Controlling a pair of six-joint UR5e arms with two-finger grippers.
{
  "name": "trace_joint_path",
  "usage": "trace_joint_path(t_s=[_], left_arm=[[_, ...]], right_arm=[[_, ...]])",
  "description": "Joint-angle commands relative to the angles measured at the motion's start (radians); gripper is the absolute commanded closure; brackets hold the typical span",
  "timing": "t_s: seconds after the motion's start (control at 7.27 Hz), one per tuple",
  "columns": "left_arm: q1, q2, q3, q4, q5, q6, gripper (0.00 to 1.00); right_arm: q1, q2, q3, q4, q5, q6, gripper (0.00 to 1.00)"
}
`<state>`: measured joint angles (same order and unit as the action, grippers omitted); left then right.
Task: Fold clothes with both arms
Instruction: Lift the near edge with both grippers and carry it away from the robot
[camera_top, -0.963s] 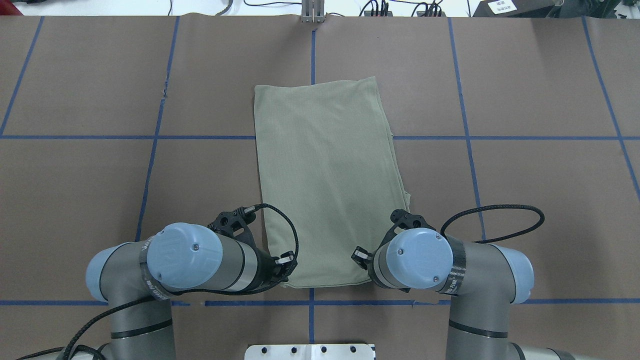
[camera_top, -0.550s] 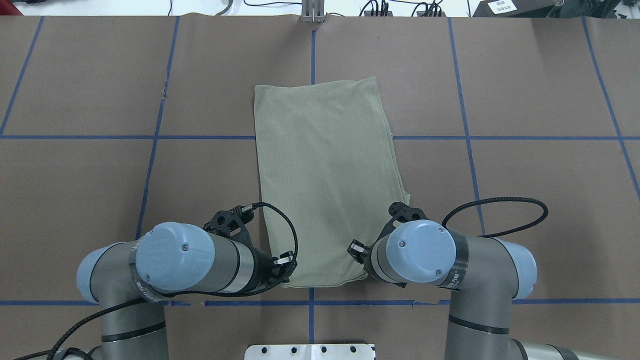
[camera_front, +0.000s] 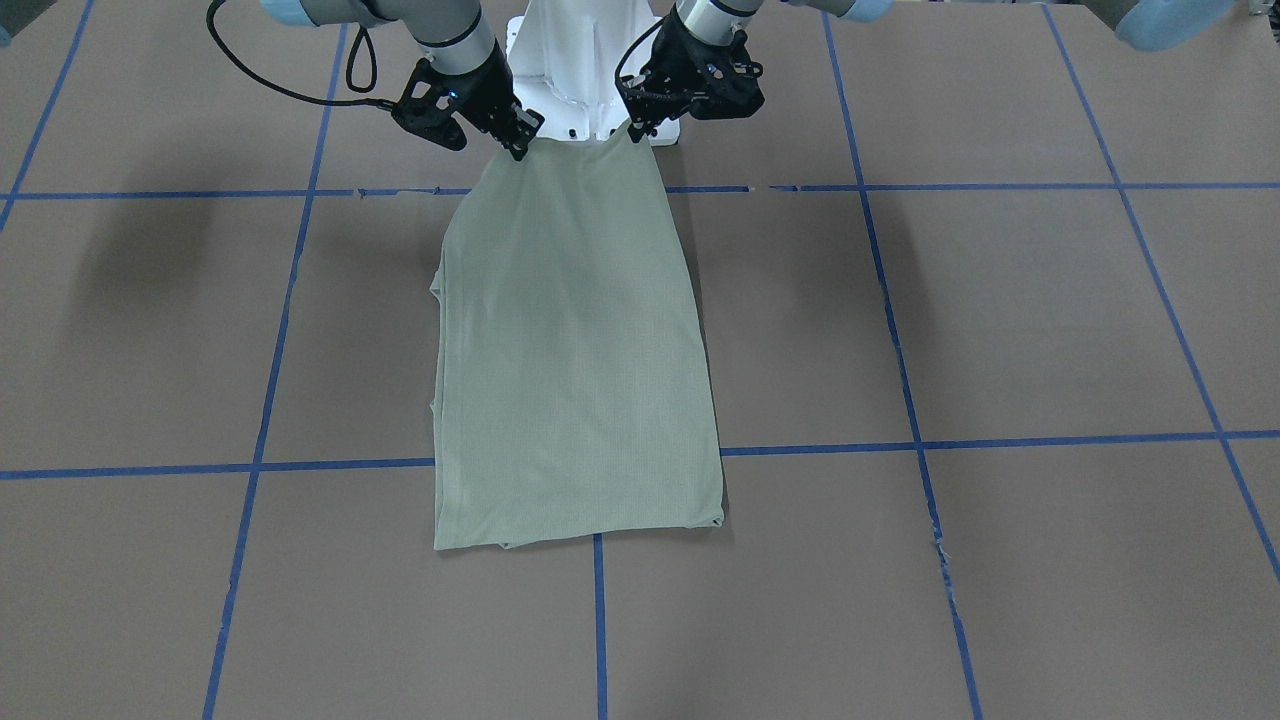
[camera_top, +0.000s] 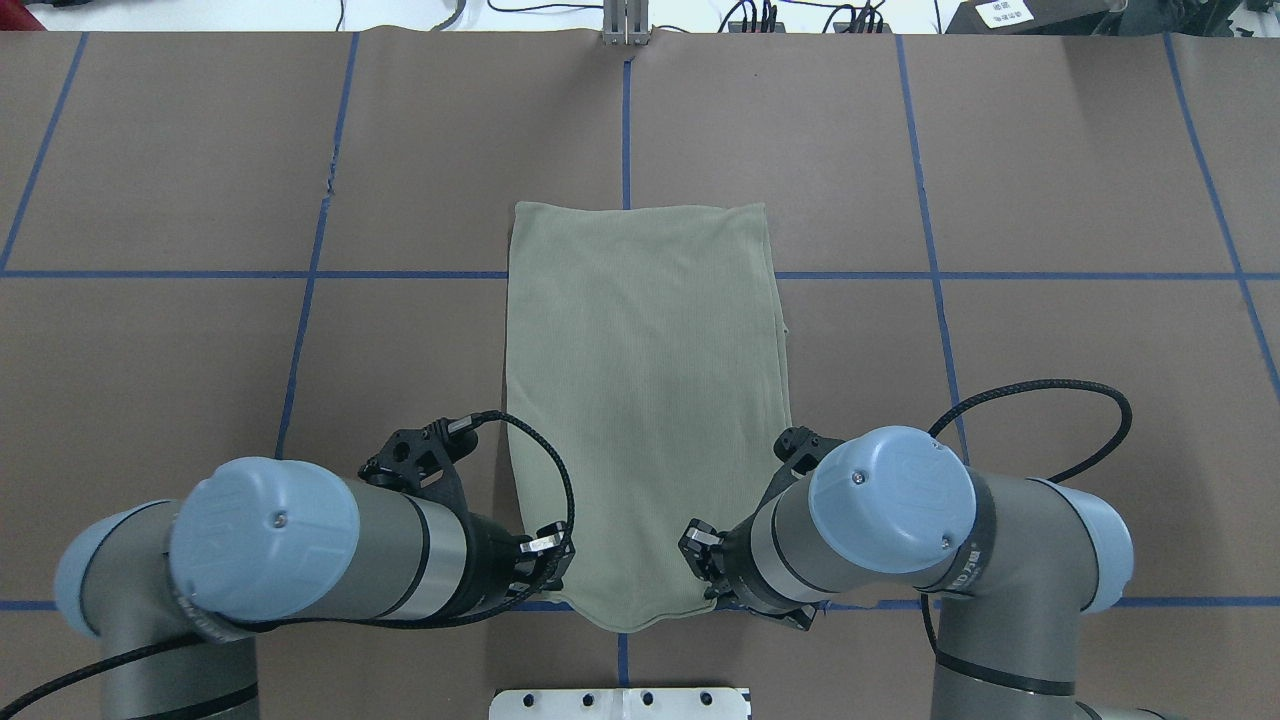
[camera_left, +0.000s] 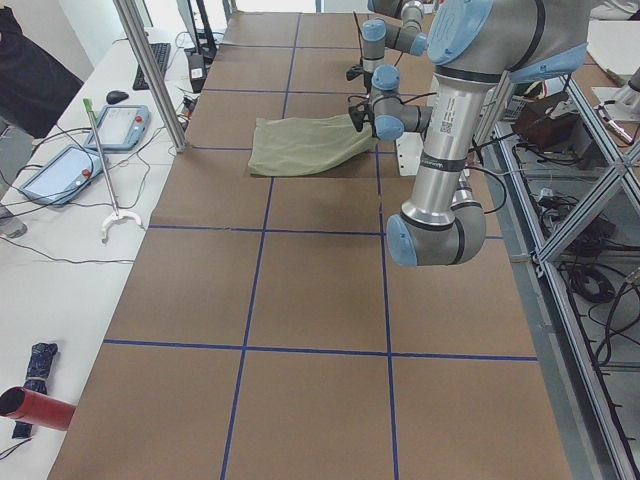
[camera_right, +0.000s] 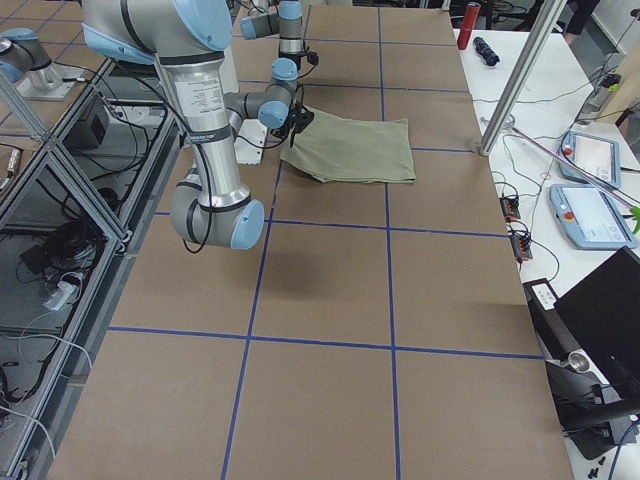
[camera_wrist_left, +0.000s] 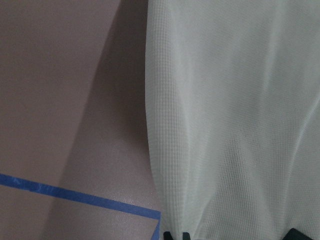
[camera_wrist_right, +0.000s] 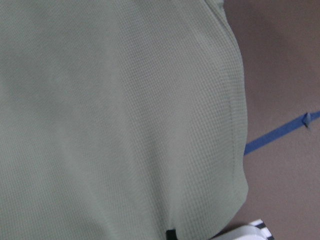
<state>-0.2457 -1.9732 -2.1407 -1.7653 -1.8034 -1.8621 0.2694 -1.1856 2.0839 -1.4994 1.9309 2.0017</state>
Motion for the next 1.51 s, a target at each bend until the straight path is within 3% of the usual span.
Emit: trace_joint_path(t_s=[0.0, 0.41, 0.83, 1.1, 1.38], left_arm=[[0.035, 0.013, -0.154, 0.162, -0.002, -0.003, 1.0], [0.037, -0.012, -0.076, 0.153, -0.005, 0.0, 1.0], [-0.185, -0.053, 0.08, 0.075, -0.007, 0.009, 1.0], [-0.23, -0.134, 0.216, -0.001, -0.005, 0.052, 1.0], [-0.263, -0.139, 0.31, -0.106, -0.005, 0.052, 1.0]], right_arm=[[0.004, -0.003, 0.047, -0.001, 0.088, 0.006, 1.0], [0.075, 0.006, -0.016, 0.004, 0.05, -0.015, 1.0], [0.175, 0.041, -0.098, 0.015, -0.032, -0.157, 1.0], [0.232, 0.154, -0.23, 0.015, -0.033, -0.182, 1.0], [0.276, 0.173, -0.249, 0.015, -0.033, -0.208, 1.0]])
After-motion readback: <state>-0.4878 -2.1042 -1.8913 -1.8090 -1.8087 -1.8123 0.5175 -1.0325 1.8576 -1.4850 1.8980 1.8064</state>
